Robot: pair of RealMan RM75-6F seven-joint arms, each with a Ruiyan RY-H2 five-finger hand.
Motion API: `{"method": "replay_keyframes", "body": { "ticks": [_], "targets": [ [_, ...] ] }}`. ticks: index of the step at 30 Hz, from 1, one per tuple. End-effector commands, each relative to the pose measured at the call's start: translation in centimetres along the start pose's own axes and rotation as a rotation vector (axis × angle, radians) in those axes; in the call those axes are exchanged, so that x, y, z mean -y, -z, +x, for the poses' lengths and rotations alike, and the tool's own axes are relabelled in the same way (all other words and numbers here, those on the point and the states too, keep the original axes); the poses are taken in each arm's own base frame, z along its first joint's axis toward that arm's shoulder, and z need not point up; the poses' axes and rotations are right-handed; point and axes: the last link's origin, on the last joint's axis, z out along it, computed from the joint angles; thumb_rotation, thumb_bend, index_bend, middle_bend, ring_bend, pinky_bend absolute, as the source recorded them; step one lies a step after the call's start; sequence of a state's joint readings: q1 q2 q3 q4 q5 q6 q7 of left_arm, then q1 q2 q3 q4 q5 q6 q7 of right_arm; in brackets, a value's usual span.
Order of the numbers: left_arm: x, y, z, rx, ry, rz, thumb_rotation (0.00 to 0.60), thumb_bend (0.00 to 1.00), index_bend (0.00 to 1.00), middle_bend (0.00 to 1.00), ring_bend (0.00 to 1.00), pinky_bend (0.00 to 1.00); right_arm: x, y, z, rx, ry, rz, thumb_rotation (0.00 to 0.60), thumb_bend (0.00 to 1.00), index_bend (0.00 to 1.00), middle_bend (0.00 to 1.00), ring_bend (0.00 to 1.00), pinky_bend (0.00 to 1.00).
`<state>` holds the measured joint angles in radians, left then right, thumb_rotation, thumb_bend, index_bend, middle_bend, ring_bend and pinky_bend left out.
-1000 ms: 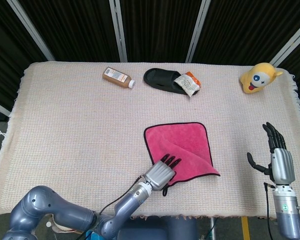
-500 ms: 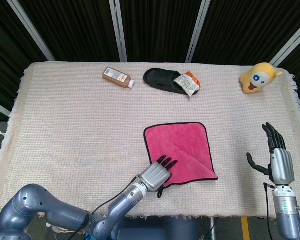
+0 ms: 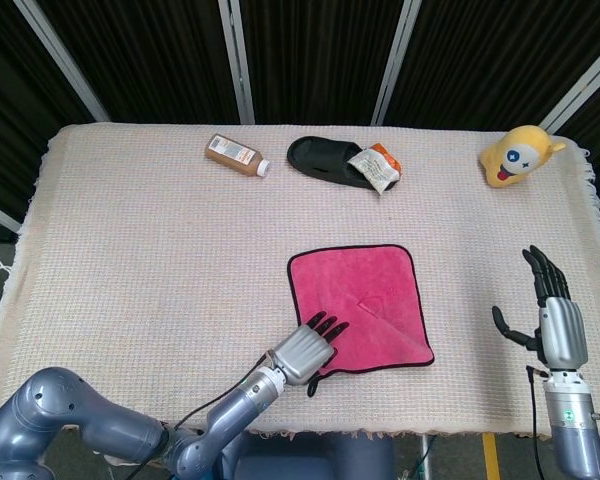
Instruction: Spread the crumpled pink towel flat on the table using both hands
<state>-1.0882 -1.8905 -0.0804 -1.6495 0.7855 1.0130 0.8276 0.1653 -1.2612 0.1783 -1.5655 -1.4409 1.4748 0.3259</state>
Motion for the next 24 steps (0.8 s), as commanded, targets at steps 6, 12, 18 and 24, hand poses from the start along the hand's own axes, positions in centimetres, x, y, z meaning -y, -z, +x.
{"method": "replay_keyframes", "body": {
  "ticks": [6, 12, 18, 24],
  "targets": [
    [0.1, 0.5, -0.2, 0.010, -0.001, -0.015, 0.600, 0.44, 0.53, 0.00, 0.00, 0.00, 0.0, -0.1, 0.0, 0.000, 0.000, 0.000, 0.600, 0.35, 0.02, 0.03, 0.00, 0.06],
    [0.1, 0.8, -0.2, 0.005, 0.002, -0.023, 0.600, 0.44, 0.53, 0.00, 0.00, 0.00, 0.0, -0.1, 0.0, 0.001, 0.000, 0.000, 0.600, 0.35, 0.02, 0.03, 0.00, 0.06],
    [0.2, 1.0, -0.2, 0.011, -0.004, -0.027, 0.600, 0.44, 0.53, 0.00, 0.00, 0.00, 0.1, -0.1, 0.0, 0.001, 0.000, 0.001, 0.600, 0.35, 0.02, 0.03, 0.00, 0.06],
    [0.5, 1.3, -0.4, 0.020, -0.012, -0.029, 0.600, 0.44, 0.54, 0.00, 0.00, 0.00, 0.1, -0.1, 0.0, 0.003, 0.001, 0.002, 0.600, 0.35, 0.02, 0.03, 0.00, 0.06]
  ]
}}
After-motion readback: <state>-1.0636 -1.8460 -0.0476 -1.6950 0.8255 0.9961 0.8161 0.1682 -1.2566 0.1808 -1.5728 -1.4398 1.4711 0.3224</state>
